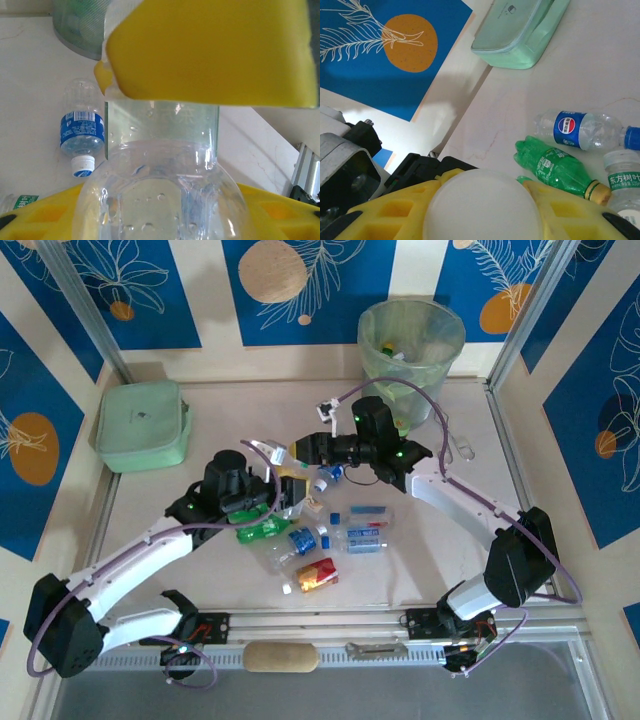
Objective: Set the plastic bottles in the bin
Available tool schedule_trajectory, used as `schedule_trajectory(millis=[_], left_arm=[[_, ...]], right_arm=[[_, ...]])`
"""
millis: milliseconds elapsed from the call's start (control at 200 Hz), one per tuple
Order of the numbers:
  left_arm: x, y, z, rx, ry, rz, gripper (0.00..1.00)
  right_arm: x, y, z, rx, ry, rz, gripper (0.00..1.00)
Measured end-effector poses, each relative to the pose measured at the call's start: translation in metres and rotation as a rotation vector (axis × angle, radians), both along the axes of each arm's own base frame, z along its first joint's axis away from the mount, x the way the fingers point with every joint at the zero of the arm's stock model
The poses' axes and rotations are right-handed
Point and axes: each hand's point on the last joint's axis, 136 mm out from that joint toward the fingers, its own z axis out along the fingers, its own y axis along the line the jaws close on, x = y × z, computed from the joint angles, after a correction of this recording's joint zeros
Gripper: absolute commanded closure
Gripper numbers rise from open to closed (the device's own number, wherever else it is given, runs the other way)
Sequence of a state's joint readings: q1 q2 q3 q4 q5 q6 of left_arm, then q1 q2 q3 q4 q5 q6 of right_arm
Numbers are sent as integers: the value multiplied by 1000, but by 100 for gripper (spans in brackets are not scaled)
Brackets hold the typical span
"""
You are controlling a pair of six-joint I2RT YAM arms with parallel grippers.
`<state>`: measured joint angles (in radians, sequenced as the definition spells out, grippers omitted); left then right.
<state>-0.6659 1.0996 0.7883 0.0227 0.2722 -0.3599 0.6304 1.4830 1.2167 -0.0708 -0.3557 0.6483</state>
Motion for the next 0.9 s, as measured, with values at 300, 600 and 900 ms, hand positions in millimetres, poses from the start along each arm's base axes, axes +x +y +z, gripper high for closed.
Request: schedule_trajectory(millis=[300, 600, 900], left_arm=[[6, 5, 7, -7, -30, 48, 0], [29, 67, -4, -3, -29, 343, 0], [46, 138, -68, -2, 164, 642, 0]], right_arm=[[21, -19, -3, -12, 3, -77, 64], [86, -102, 13, -68, -26, -313, 65], [138, -189, 146, -56, -339, -561, 65]])
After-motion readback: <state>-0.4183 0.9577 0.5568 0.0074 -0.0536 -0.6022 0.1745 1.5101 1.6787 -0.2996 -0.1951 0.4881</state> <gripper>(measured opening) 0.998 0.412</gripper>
